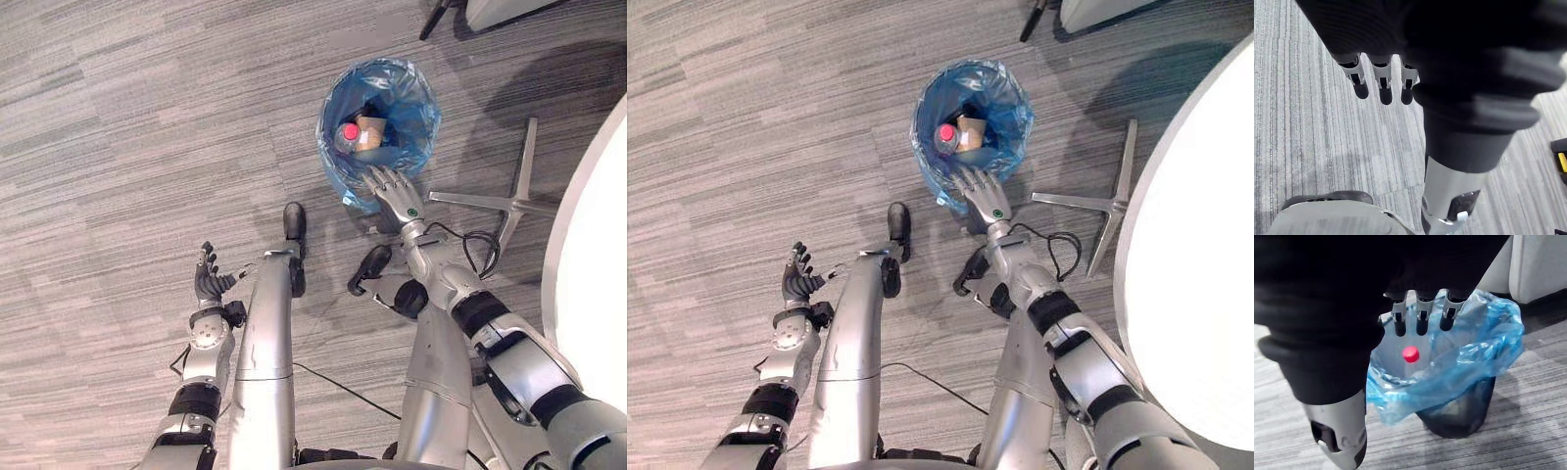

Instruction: Gather rubbish on tea table into small bin, then transfer packed bag to large trash can.

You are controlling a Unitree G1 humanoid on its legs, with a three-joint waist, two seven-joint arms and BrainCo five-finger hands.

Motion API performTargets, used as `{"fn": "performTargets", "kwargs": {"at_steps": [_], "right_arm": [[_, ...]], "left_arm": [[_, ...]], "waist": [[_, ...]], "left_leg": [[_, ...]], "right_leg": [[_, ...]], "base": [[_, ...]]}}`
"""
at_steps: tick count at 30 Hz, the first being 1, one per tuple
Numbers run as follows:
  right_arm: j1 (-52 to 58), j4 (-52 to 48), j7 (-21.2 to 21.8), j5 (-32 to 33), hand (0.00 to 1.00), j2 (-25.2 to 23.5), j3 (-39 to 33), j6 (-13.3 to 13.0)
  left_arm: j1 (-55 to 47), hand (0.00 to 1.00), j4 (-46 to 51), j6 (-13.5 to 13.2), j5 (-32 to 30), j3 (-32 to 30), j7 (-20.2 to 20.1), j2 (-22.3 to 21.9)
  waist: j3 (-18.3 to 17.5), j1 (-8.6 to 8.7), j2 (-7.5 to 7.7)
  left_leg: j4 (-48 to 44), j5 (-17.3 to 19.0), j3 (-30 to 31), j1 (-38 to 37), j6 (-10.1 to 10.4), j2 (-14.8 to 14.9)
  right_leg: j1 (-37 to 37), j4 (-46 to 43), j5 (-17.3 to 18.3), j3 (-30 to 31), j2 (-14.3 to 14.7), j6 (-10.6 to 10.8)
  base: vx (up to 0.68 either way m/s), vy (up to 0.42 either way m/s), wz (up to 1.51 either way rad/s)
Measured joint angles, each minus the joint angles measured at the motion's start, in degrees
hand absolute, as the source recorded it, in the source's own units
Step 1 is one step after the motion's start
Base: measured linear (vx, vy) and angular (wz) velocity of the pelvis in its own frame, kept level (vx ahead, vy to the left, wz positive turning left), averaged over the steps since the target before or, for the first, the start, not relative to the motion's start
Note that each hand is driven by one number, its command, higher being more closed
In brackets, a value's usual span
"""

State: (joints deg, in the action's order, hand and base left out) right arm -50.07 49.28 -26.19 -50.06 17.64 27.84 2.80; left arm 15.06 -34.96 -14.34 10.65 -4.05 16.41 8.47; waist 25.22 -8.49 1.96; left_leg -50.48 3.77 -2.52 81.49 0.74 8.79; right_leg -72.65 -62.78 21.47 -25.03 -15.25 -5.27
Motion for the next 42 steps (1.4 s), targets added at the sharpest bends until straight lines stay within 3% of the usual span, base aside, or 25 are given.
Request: {"fn": "performTargets", "kwargs": {"at_steps": [1, 9, 21, 33, 42], "right_arm": [[-0.7, 1.0, 0.0, 0.0, 1.00, -0.5, -1.0, 0.3], [-3.6, 5.9, 0.1, 1.1, 1.00, -2.1, -1.5, 1.0], [-3.6, 4.3, 0.2, 5.4, 1.00, -2.9, -1.9, -0.2], [6.6, -15.1, -1.6, 15.1, 1.00, -3.7, -11.5, -2.1], [20.3, -31.8, -1.5, 25.0, 1.00, -8.7, -14.0, -3.9]], "left_arm": [[0.0, 0.00, -0.2, 0.0, 0.0, 0.0, 0.1, -0.2], [0.0, 0.00, -0.5, 0.0, 0.1, 0.1, 0.1, -0.8], [0.0, 0.00, -0.5, 0.0, 0.1, 0.0, 0.1, -1.0], [-0.1, 0.00, 1.1, 1.1, 0.0, -0.4, 0.3, -0.9], [-2.7, 0.00, 4.7, 2.5, -0.1, 2.0, -0.4, -3.4]], "waist": [[0.0, -0.06, 0.00], [0.0, -0.14, -0.01], [0.0, -0.18, -0.02], [0.0, -0.14, -0.02], [-1.0, 0.98, -0.05]], "left_leg": [[0.0, -0.2, 0.1, 0.3, 0.0, -0.1], [0.4, -0.1, 0.3, 0.8, 0.0, -0.9], [0.4, -0.2, 0.4, 1.0, 0.2, -0.9], [-0.7, -0.1, 0.5, -1.5, 0.0, -0.6], [4.9, -0.1, -2.3, -15.5, 0.0, 0.3]], "right_leg": [[-0.3, -0.1, 0.0, 0.0, -0.1, 0.0], [-0.8, -0.6, 0.5, -0.2, -0.9, 0.0], [-0.9, -0.6, 0.5, -0.4, -0.8, -0.4], [1.6, -1.5, 0.7, -0.1, -0.7, -0.2], [14.5, 4.4, 0.0, 0.2, 0.6, 0.3]], "base": [[0.00, 0.013, 0.04], [0.00, 0.015, 0.06], [0.00, 0.000, 0.00], [-0.02, 0.012, -0.01], [-0.03, 0.005, 0.00]]}}
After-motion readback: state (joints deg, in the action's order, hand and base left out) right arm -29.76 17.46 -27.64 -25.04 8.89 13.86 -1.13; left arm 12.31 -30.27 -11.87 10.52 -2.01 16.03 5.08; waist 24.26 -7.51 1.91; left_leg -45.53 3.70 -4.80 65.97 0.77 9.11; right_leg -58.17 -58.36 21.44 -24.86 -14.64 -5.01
